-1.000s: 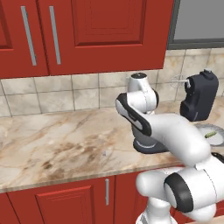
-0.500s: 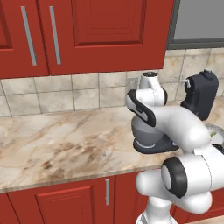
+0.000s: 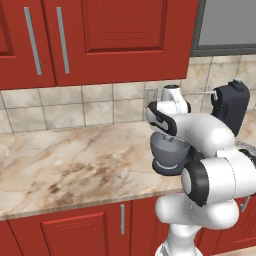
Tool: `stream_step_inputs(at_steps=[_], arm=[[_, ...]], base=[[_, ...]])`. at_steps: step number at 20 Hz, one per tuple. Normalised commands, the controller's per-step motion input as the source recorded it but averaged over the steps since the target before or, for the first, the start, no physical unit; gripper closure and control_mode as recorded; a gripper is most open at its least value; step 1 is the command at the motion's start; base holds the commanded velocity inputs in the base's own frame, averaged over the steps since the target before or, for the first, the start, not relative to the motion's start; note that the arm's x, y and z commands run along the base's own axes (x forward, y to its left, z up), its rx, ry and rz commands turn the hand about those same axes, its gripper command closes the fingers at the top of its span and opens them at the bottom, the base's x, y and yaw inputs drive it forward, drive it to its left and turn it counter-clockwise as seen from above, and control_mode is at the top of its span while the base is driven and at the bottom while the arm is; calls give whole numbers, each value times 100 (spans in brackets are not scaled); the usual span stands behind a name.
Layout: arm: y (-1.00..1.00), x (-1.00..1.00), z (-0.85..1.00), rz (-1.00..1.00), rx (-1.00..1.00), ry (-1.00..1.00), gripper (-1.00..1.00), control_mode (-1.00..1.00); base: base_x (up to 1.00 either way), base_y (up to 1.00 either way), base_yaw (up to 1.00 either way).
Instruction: Add butter and sugar cubes to the stand mixer bowl and then turn on the stand mixer to begin making frosting.
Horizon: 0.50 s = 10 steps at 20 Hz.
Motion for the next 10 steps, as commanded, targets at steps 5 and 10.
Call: stream_step_inputs(at_steps=[5,10], arm=[[0,11,-23,0,0,9,100,-100],[-7,3,-20,0,0,5,100,-100]], base=[[0,0,0],[0,0,0]])
